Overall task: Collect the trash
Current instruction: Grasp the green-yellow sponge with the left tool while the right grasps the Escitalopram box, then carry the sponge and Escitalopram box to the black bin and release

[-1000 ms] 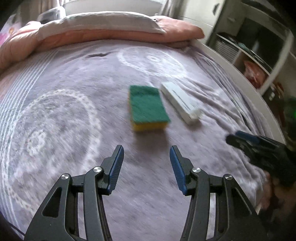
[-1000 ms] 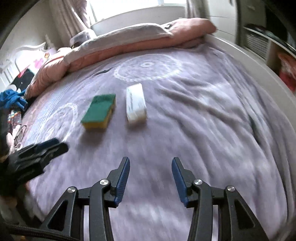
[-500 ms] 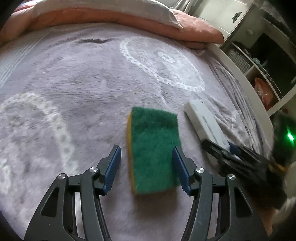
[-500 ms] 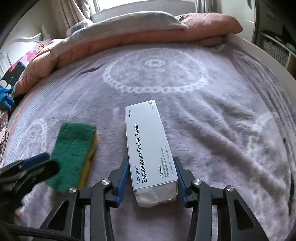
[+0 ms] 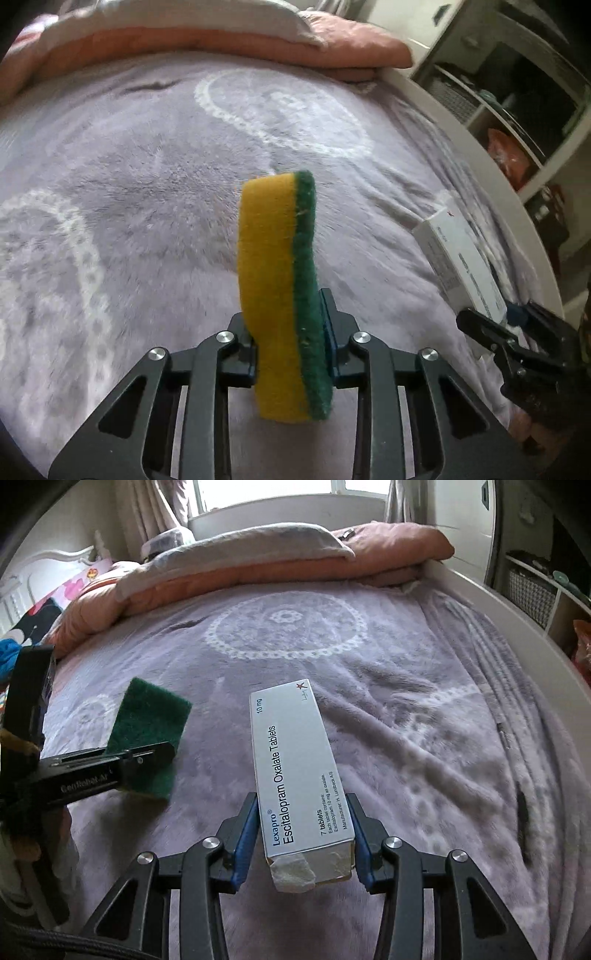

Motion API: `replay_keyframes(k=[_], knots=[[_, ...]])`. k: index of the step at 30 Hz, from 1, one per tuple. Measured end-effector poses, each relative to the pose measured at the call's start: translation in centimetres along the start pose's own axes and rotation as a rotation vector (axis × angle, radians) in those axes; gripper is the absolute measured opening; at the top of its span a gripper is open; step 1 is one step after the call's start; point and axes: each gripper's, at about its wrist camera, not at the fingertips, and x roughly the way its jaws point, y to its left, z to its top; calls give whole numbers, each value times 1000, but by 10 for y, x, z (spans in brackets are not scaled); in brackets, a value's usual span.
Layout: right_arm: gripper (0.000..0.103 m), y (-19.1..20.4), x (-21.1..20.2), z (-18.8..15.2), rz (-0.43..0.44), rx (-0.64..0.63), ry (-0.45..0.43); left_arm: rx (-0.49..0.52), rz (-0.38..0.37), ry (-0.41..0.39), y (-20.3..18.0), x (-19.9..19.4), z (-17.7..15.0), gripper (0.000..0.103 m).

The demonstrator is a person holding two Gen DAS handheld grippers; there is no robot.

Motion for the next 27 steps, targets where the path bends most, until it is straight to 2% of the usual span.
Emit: replay_keyframes(k=[4, 12, 22, 27], knots=[[43, 13, -30, -16, 8, -17, -17, 51, -15, 4, -20, -26, -23, 24], [43, 20, -93, -76, 27, 25, -48, 130, -71, 23, -68, -57, -72, 24], [43, -18, -175, -150, -46, 138, -82, 253, -206, 27, -147, -93, -116, 24], [43, -45, -213, -195, -122, 199, -62, 316, -274, 50, -186, -100, -137, 24]])
